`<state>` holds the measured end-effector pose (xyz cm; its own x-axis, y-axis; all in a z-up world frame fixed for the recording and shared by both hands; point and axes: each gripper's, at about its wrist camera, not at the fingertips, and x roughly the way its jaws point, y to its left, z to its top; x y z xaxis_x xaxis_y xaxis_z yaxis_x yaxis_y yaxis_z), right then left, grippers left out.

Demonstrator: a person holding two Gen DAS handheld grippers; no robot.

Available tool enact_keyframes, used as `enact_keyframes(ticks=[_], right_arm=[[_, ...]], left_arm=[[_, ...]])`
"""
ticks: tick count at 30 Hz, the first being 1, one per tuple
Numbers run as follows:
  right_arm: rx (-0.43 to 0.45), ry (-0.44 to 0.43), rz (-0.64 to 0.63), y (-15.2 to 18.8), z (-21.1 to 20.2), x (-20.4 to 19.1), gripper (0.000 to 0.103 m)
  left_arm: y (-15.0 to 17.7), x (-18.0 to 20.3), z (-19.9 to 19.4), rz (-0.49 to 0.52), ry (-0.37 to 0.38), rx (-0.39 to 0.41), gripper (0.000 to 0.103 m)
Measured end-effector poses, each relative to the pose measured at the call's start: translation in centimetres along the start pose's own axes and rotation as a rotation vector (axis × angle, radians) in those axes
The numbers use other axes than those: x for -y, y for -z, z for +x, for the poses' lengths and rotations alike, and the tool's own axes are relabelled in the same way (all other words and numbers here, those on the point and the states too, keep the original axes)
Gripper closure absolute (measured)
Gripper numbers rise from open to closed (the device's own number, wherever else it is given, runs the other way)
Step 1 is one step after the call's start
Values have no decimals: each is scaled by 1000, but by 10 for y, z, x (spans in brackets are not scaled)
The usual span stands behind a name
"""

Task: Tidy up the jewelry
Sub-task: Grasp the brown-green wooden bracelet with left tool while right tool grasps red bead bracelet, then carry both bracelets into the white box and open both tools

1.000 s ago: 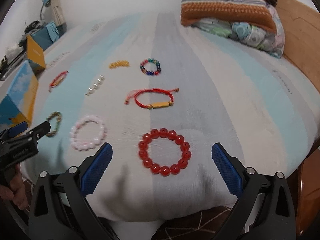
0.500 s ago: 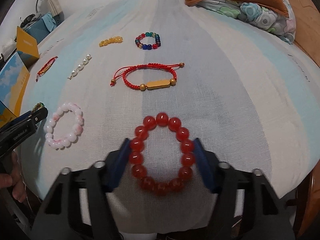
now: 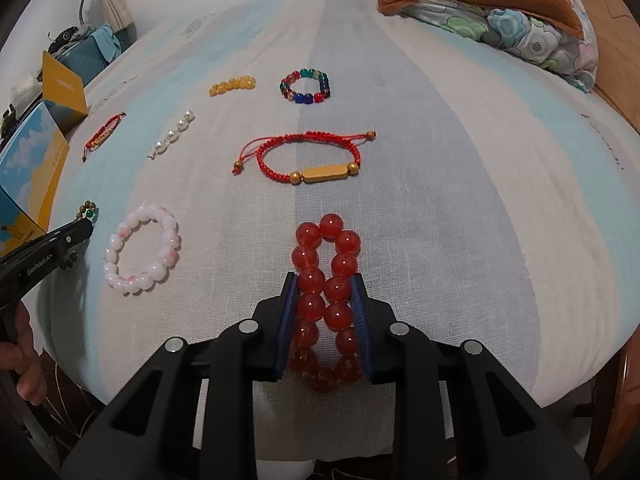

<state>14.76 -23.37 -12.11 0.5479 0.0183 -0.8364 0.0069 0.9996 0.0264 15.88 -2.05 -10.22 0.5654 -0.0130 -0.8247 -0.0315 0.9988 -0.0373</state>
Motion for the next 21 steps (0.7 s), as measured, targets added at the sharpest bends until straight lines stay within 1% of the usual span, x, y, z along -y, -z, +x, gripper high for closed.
enact_keyframes(ticks=[3,4,6,8,10,21], right_arm=[[13,-4,3,-1,-5,0,80],[19,-2,3,-1,-7,-1,91],[42,25,-1,-2,-12,0,90],[39,-2,6,-4,-14,1,90],[44,7,1,-4,-16,1,90],[89,-15,-2,-9,-36,-6,90]], left_arm=[[-1,1,-7,4,13,8,85],[-1,2,-8,7,13,11,85],[-1,2,-11,9,12,18,85],[-2,3,-14,7,14,19,85],[-3,3,-16,11,17,20,85],[-8,9,-37,28,24,49,85]])
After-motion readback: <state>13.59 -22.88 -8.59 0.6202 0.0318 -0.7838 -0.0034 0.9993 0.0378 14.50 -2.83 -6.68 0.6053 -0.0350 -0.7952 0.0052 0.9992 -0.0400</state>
